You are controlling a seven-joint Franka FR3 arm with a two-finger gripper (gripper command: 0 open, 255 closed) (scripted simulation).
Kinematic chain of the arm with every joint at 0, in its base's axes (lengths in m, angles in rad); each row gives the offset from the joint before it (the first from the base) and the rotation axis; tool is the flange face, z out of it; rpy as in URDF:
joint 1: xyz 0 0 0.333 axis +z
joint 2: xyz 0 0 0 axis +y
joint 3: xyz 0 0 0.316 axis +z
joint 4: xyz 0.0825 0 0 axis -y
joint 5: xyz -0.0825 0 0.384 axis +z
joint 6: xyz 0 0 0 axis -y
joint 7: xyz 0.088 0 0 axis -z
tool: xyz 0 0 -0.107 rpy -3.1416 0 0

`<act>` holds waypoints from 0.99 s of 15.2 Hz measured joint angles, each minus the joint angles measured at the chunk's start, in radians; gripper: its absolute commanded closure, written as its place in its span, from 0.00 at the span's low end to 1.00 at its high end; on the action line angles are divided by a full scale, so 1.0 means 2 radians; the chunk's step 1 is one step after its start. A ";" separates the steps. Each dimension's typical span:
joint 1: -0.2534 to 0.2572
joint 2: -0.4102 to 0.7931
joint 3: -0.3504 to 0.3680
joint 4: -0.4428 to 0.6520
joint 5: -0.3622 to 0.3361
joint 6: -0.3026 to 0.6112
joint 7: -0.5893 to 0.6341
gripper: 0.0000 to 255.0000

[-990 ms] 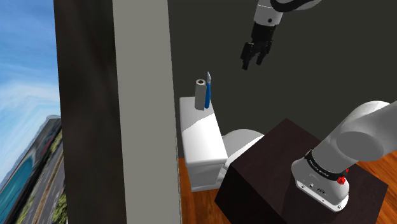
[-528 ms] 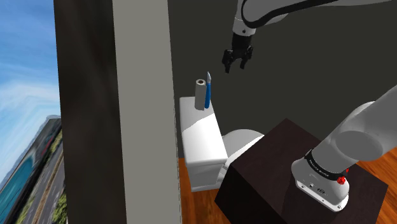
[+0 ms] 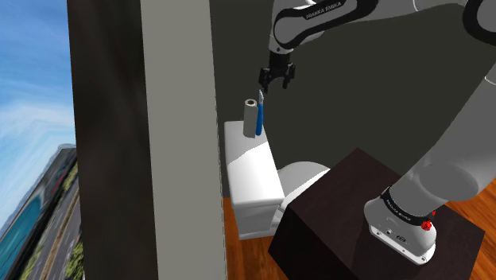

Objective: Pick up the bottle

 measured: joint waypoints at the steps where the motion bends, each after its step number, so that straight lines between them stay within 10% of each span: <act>1: 0.001 0.019 -0.001 0.015 -0.005 0.004 0.009 0.00; 8: 0.008 0.148 -0.017 0.141 -0.030 0.006 0.058 0.00; 15: 0.010 0.176 -0.020 0.136 -0.034 0.039 0.065 0.00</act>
